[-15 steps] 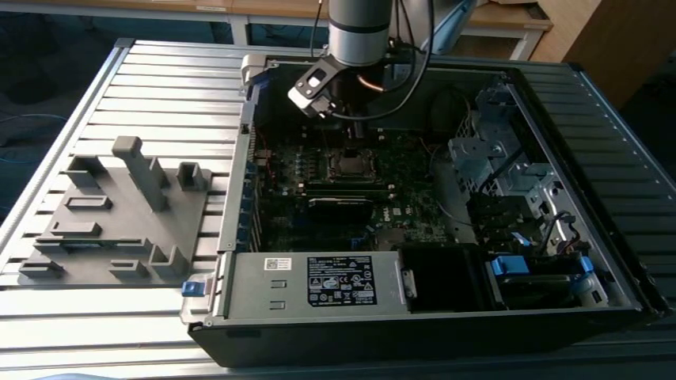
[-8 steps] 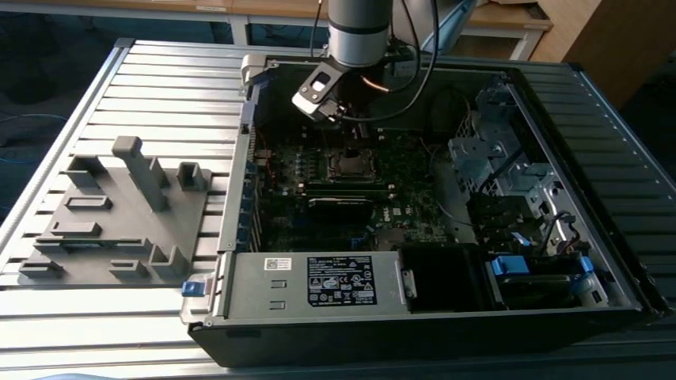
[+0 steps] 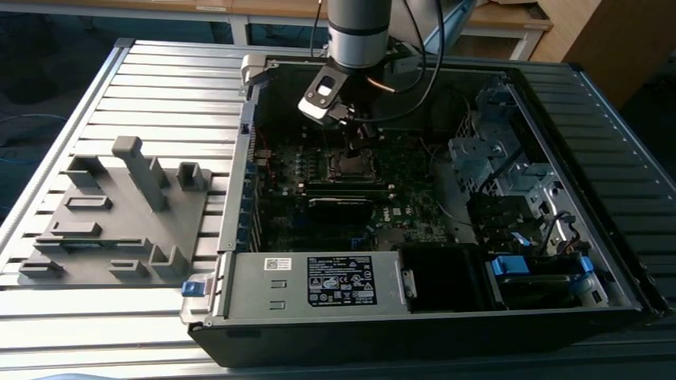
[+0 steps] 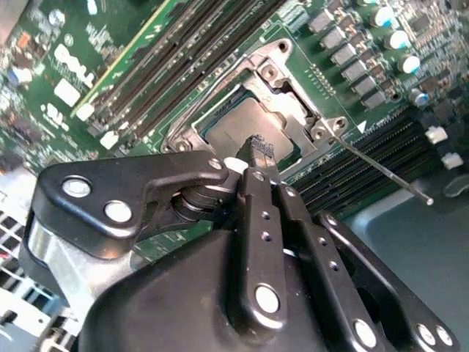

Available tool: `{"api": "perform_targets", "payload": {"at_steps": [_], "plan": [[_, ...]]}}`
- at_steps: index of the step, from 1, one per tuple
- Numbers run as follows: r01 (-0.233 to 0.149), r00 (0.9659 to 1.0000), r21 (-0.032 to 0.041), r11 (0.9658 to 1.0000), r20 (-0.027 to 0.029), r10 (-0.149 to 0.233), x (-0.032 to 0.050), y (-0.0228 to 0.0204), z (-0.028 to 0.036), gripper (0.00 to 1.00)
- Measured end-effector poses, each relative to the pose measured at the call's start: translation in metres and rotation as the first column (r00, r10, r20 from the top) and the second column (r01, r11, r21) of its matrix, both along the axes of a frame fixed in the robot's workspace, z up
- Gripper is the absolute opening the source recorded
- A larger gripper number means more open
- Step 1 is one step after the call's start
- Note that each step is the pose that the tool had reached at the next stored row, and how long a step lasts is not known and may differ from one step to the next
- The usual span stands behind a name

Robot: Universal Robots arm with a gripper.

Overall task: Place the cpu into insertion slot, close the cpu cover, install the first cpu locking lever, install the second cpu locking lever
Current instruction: 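Close the cpu cover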

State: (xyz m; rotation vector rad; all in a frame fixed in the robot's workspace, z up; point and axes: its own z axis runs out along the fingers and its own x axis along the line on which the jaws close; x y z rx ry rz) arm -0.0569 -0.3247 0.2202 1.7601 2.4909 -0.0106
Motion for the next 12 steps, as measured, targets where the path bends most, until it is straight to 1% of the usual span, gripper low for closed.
{"api": "perform_targets", "payload": {"at_steps": [3, 6, 9, 12], "plan": [[-0.054, 0.9985, 0.0, 0.9985, 0.0, 0.054, 0.0, 0.0, -0.0004, 0.11], [-0.108, 0.9942, 0.0, 0.9942, 0.0, 0.108, 0.0, 0.0, -0.0007, 0.11], [-0.163, 0.9867, 0.0, 0.9867, 0.0001, 0.163, 0.0, 0.0, -0.0011, 0.11], [-0.216, 0.9765, 0.0, 0.9765, 0.0, 0.216, 0.0, 0.0, -0.0015, 0.11]]}}
